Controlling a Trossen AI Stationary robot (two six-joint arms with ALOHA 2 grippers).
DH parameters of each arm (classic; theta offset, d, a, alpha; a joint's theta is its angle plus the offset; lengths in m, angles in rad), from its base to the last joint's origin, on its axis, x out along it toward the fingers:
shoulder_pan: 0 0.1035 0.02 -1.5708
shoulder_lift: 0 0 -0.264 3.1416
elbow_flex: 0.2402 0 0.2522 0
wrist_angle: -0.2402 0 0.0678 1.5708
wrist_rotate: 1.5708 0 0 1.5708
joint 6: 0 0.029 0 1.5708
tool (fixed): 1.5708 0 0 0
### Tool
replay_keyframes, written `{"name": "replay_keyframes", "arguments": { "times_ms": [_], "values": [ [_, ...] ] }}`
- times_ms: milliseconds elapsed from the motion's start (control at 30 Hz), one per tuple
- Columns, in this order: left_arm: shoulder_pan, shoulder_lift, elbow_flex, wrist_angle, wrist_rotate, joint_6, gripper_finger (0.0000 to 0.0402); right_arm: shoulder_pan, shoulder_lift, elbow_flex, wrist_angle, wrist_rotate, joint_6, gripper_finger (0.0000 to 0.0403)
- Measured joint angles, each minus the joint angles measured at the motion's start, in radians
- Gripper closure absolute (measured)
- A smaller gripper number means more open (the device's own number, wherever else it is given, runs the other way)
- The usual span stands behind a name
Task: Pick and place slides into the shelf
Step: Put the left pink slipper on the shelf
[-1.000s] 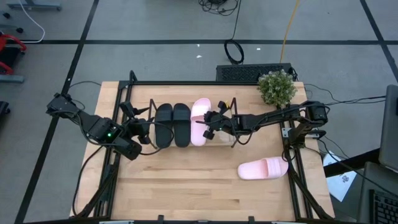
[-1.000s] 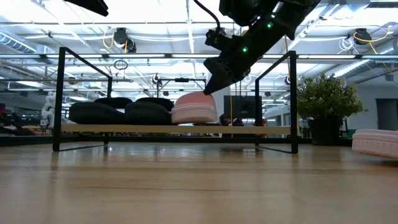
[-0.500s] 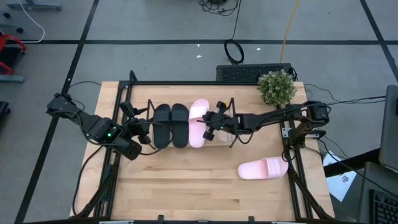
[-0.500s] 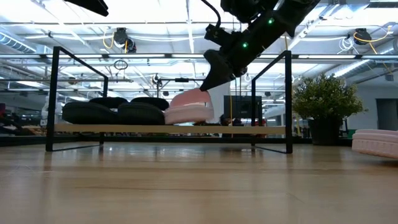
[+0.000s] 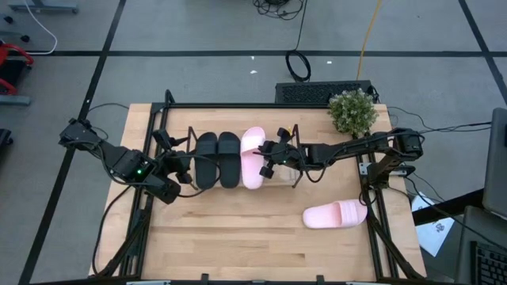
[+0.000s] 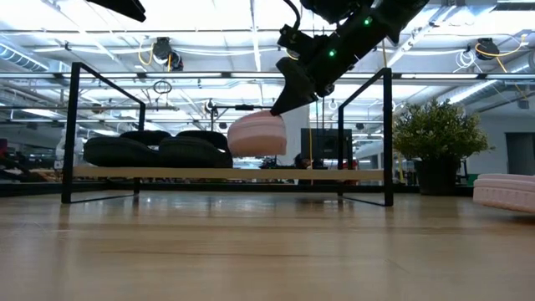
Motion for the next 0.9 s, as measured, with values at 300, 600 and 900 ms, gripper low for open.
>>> {"name": "replay_keyframes", "arguments": {
  "times_ms": [300,600,900],
  "values": [
    [0.0,0.0,0.0,0.0,0.0,0.001,0.0186,0.0,0.0,0.0,-0.005,0.001,0.007,0.0403],
    [0.0,0.0,0.0,0.0,0.0,0.001,0.0186,0.0,0.0,0.0,-0.003,0.002,0.009,0.0403],
    [0.0,0.0,0.0,0.001,0.0,0.001,0.0186,0.0,0.013,0.0,0.002,0.002,0.017,0.0403]
  ]
}}
